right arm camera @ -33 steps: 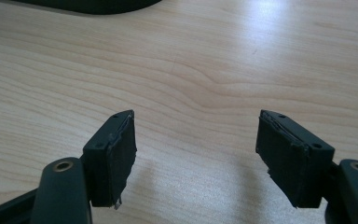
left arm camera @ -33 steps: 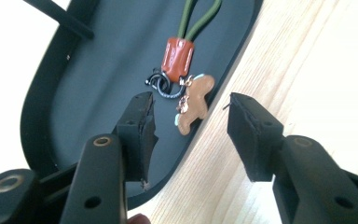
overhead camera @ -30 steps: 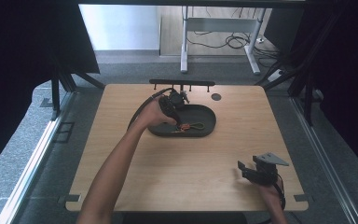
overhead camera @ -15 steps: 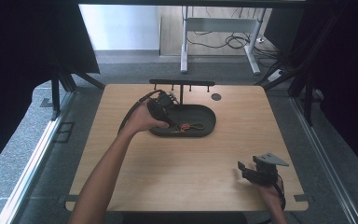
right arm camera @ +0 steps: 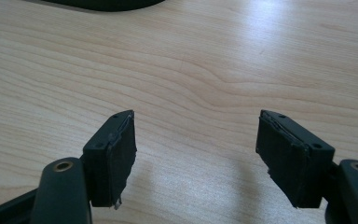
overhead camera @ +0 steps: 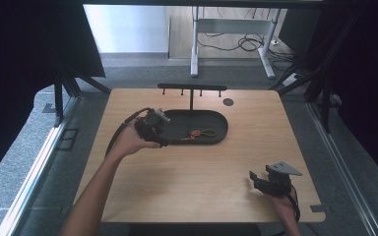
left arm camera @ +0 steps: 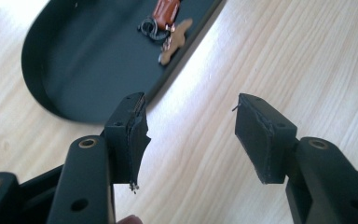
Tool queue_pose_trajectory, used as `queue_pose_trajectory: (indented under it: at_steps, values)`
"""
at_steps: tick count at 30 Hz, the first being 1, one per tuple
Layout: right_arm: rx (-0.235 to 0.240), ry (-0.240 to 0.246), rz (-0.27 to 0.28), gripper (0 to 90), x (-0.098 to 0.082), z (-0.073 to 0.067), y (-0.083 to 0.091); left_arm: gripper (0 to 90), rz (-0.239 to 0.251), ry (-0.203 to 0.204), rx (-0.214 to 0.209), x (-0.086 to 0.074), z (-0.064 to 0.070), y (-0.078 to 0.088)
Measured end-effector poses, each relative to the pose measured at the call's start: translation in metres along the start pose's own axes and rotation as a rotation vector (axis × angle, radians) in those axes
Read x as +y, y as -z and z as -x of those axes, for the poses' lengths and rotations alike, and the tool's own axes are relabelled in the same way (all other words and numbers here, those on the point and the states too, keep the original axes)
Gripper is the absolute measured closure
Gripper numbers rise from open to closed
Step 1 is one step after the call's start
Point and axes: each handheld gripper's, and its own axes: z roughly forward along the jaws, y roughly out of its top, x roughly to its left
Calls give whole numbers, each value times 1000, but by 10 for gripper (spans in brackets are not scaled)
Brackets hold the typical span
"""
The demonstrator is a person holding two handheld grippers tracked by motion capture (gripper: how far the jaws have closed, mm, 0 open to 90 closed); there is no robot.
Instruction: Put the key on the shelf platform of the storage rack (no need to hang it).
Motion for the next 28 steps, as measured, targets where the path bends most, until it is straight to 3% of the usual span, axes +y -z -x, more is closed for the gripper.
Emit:
queue_pose_trajectory:
  at_steps: [3,11,14,28]
  values:
    - [2,-1,-2,291,0,-1,0,443,22,33,-11,-18,1,0]
    - [4,1,-7,291,-1,-2,-1,442,22,96,18,-67,7,-6]
    - [4,7,-7,291,0,-3,-2,442,21,106,27,-78,9,-8]
    - [14,1,3,283,4,-1,0,403,50,122,61,-86,19,-8]
